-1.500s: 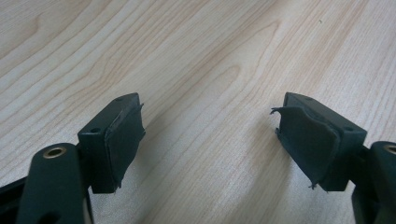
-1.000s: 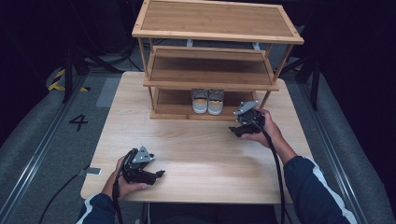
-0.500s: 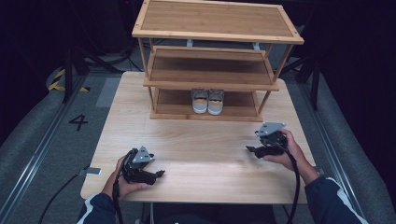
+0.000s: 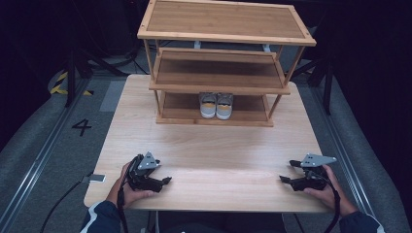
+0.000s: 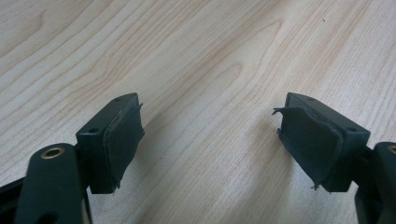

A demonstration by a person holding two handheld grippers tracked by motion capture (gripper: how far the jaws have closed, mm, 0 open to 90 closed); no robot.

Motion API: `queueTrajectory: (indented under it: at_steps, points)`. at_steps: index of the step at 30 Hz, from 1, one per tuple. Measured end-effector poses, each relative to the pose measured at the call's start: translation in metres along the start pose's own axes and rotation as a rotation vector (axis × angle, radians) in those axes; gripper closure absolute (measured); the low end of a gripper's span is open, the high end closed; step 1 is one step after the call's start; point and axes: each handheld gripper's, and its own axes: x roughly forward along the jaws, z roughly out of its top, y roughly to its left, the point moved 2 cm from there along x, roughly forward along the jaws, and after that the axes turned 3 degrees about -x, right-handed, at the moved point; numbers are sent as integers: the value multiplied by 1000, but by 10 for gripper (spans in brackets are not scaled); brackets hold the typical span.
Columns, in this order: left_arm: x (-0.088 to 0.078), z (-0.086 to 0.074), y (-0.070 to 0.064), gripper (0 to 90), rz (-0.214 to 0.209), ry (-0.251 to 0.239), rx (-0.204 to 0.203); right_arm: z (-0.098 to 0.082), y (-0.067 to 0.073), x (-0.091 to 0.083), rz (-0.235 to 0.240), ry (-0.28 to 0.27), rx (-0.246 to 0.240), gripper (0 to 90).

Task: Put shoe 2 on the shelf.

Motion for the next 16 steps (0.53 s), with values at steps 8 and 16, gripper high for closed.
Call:
queueTrajectory:
  at_steps: [8,16]
  points:
    - [0,0,0,214,-2,1,0,-3,-2,-2,-16,-4,11,191]
    - [0,0,0,213,-2,0,-2,-3,-2,-2,-16,-4,11,191]
